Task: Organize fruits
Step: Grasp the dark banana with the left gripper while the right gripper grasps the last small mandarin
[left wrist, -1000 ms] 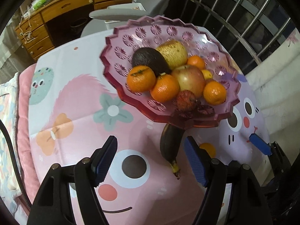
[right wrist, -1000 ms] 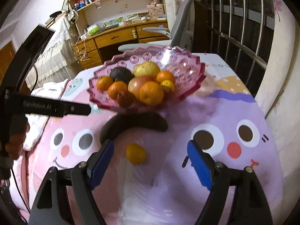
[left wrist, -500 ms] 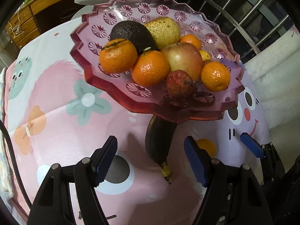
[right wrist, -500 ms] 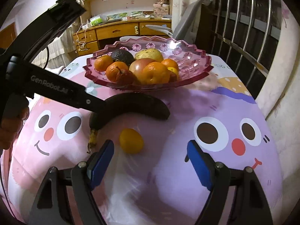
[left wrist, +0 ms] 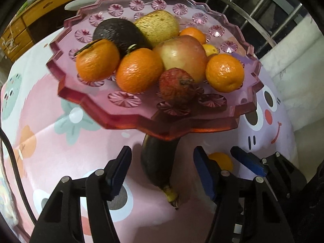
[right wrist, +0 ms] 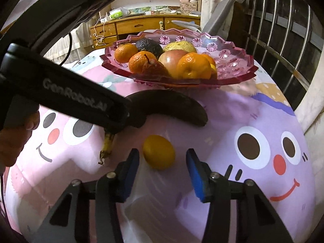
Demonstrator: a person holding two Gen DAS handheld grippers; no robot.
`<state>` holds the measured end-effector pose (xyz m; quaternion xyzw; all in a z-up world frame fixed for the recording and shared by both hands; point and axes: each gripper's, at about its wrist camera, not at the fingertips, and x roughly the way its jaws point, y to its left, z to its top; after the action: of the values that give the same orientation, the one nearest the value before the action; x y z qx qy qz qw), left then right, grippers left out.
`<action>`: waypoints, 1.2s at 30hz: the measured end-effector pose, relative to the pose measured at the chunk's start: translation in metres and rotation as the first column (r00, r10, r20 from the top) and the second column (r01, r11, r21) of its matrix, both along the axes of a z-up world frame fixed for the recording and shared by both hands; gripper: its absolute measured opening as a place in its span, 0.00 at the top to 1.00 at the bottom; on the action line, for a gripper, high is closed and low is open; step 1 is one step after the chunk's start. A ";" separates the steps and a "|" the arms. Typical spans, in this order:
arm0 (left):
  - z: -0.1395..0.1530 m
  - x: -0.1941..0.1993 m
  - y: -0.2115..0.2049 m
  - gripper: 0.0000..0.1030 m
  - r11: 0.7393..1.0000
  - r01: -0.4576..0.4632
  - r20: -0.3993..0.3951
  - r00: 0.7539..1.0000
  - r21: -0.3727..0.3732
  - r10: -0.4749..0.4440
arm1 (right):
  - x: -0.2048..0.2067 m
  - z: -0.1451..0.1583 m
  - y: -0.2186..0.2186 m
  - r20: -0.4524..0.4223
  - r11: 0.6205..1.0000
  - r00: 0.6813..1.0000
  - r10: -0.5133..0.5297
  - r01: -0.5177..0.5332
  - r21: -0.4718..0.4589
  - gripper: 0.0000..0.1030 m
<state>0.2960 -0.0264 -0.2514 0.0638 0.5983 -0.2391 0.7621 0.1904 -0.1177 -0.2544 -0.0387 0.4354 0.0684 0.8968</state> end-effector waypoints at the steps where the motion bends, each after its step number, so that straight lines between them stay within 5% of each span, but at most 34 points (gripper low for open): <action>1: 0.000 0.000 -0.002 0.42 1.000 0.004 0.003 1.000 -0.001 -0.004 | 0.000 0.000 0.000 0.004 1.000 1.000 0.002 -0.002 -0.001 0.54; 9: -0.006 0.001 -0.007 0.50 1.000 0.019 0.038 0.999 -0.007 -0.018 | 0.002 -0.002 0.001 0.019 1.000 1.000 0.018 -0.019 0.012 0.69; 25: -0.010 -0.008 -0.018 0.63 0.995 0.102 0.211 0.972 0.019 -0.104 | 0.003 -0.002 -0.005 0.009 0.999 1.000 0.001 -0.001 0.038 0.69; 36: -0.008 -0.016 -0.011 0.68 0.994 0.110 0.259 0.960 0.017 -0.110 | -0.001 0.000 -0.014 0.008 0.998 1.000 -0.025 0.025 0.054 0.69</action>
<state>0.2798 -0.0369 -0.2597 0.1286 0.4894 -0.2700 0.8192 0.1891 -0.1321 -0.2539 -0.0093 0.4301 0.0687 0.9001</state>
